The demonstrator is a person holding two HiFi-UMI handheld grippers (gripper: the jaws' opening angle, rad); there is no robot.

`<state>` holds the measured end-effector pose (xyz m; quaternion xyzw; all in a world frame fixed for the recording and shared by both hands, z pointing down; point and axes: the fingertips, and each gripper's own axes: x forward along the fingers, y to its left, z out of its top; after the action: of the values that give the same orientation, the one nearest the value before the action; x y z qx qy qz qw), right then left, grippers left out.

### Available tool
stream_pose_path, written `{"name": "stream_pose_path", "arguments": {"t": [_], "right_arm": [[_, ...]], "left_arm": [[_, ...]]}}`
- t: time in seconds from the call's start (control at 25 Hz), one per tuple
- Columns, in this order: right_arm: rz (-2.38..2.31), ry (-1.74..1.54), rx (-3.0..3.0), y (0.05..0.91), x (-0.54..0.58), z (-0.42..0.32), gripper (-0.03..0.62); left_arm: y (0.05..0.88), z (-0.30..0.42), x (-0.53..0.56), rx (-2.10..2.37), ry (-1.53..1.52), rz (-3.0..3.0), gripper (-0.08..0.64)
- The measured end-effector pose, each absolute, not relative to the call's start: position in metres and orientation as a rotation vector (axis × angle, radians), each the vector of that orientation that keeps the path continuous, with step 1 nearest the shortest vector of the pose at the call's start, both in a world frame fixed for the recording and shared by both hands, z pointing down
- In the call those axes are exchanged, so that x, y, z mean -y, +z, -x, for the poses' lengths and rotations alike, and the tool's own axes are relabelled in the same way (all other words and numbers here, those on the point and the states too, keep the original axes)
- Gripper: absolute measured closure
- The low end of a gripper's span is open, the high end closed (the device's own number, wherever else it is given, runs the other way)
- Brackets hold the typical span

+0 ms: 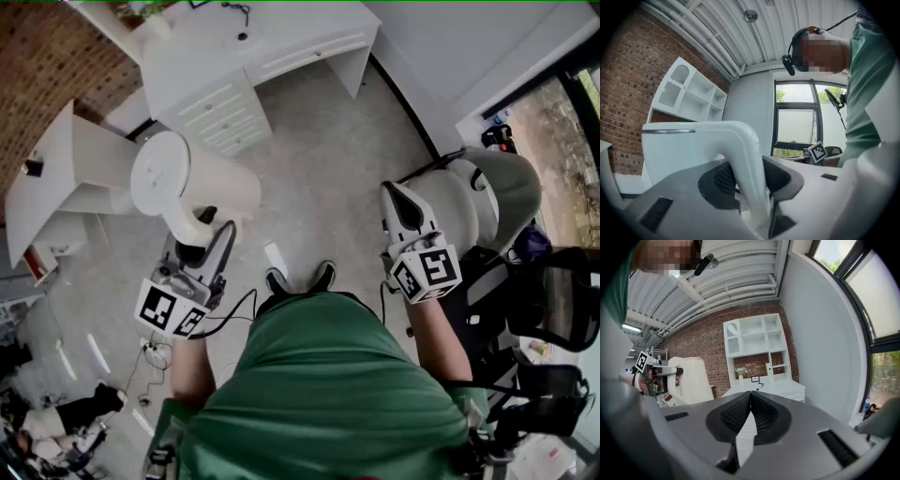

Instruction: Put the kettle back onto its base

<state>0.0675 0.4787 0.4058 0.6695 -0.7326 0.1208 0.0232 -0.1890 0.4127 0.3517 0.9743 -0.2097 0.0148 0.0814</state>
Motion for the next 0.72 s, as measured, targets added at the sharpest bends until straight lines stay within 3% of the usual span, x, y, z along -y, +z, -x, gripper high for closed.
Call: {"name": "stream_pose_path", "arguments": {"t": [0.4,0.72], "right_arm": [[-2.112,0.410,2.233,0.420,-0.464,0.006,0.569],[-2.238,0.312,2.171,0.380,-0.448,0.041,0.568]], "left_arm": [[0.371,0.285,-0.415,0.647,0.139,-2.926,0.405],[0.348,0.355,-0.412,0.688,0.116,-3.011,0.405]]}}
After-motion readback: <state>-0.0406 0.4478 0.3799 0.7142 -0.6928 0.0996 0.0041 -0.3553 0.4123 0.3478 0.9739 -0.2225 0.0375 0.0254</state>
